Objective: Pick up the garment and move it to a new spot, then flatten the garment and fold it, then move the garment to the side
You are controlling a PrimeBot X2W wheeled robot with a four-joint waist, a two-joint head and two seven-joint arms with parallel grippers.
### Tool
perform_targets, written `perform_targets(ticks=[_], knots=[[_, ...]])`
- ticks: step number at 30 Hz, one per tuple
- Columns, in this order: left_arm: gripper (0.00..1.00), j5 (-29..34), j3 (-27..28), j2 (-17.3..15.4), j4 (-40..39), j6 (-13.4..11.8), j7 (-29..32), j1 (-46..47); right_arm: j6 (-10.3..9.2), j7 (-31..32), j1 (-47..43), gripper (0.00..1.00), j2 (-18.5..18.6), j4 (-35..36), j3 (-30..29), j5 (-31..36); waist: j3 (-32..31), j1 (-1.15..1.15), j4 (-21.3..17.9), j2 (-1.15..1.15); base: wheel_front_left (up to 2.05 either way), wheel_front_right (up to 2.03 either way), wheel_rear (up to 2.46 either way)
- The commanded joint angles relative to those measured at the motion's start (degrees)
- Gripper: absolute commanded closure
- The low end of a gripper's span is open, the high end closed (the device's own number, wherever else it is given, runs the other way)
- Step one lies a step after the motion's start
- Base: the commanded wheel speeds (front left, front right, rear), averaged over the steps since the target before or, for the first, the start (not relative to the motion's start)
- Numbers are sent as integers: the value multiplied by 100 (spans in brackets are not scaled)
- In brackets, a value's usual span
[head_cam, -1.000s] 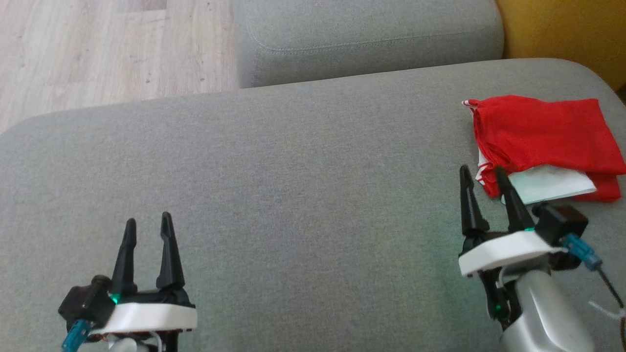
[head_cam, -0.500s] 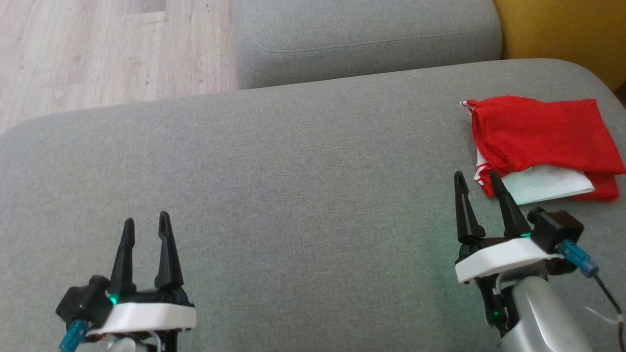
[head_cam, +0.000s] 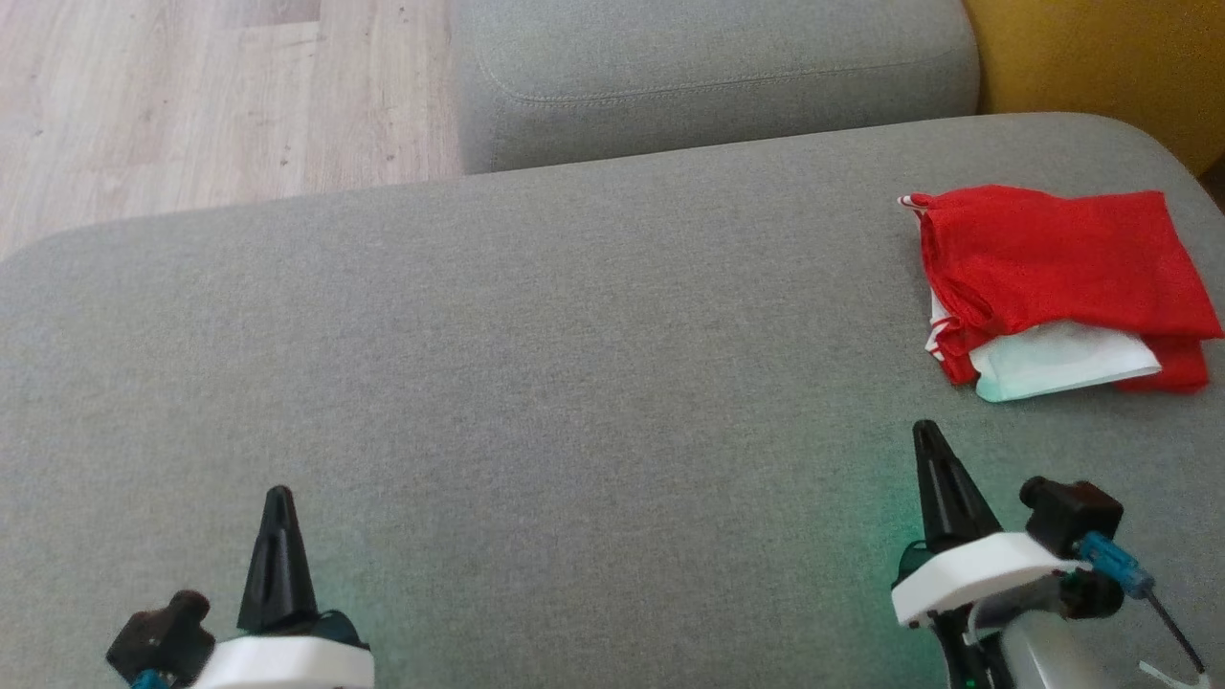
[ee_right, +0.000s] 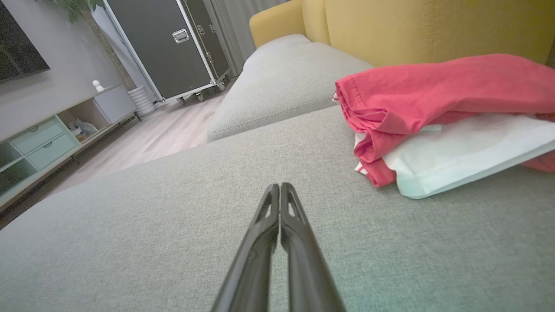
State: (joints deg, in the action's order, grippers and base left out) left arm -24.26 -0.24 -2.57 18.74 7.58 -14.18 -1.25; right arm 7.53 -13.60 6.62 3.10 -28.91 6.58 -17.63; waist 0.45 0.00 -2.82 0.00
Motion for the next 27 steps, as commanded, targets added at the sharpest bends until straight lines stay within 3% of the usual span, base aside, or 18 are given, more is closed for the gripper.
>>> perform_targets(ticks=[1,27], knots=[[100,-95,24,-7,-177,0,13,229,0,10,317,100,3,204,-40,-117,0,0,3,0,0,0,0],[100,-1528,163,-12,-242,-2,453,336,-1,438,236,100,-3,484,-312,-1688,-6,0,63,0,0,0,0]])
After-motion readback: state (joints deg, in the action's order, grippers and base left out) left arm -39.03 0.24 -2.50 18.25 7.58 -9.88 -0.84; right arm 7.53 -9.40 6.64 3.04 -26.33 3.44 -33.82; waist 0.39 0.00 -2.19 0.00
